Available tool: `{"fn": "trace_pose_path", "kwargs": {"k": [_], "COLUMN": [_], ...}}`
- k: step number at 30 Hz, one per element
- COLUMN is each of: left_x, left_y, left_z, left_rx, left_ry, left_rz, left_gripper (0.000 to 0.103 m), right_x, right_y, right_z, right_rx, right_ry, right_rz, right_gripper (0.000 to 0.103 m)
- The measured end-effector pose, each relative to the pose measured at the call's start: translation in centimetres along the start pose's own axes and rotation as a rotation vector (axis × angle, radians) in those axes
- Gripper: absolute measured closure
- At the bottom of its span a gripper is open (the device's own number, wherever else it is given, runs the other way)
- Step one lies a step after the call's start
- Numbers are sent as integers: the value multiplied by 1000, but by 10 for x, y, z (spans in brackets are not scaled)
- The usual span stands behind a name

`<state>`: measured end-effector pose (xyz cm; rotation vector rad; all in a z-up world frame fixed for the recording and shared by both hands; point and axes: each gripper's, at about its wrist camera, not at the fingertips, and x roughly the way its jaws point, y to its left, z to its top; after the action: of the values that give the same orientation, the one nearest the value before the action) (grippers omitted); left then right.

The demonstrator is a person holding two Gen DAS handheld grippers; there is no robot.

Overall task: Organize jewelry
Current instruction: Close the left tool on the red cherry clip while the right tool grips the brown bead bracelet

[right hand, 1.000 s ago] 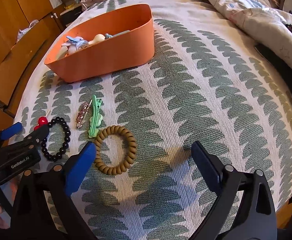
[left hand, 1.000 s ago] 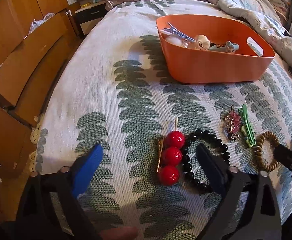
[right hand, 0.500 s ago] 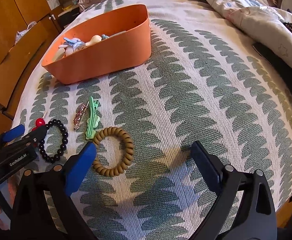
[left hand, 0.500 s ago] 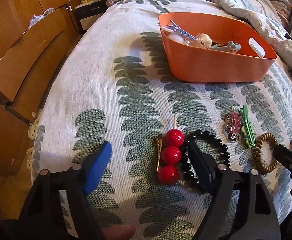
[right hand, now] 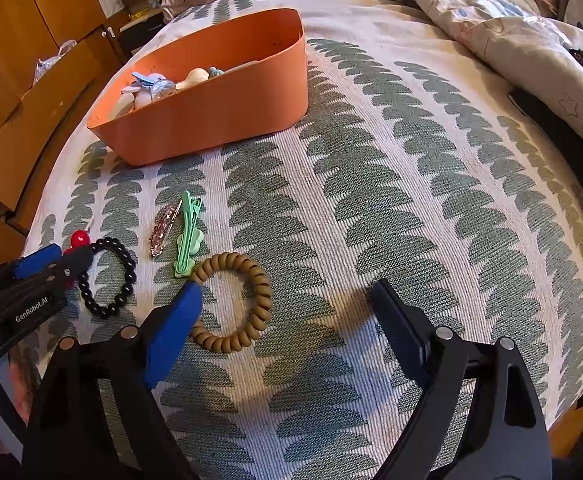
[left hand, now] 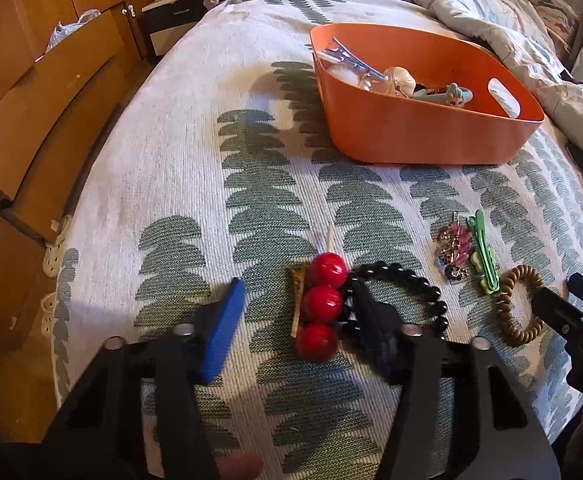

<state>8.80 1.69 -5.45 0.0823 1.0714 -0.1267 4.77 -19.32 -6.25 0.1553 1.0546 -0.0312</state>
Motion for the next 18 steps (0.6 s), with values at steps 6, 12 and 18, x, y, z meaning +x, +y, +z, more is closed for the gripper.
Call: {"fn": "trace_pose_path", "kwargs": {"k": [6,12,18], "left_x": [1,4,4], "left_y": [2,4,6], "left_z": [1,2,1], "left_rx": [-5,-8,-8], "left_ry": [3,3,3], "left_rz": [-4,-13,-25], "left_gripper": [51,52,53], "right_x": [3,6,9], "right_y": [-2,0,3], "right_z": [0,-1,-2], "right_rx": [8,7,-9], "right_ry": [9,13,10], "right_rz": [-6,-22,-72], "right_gripper": [17,17,26]}}
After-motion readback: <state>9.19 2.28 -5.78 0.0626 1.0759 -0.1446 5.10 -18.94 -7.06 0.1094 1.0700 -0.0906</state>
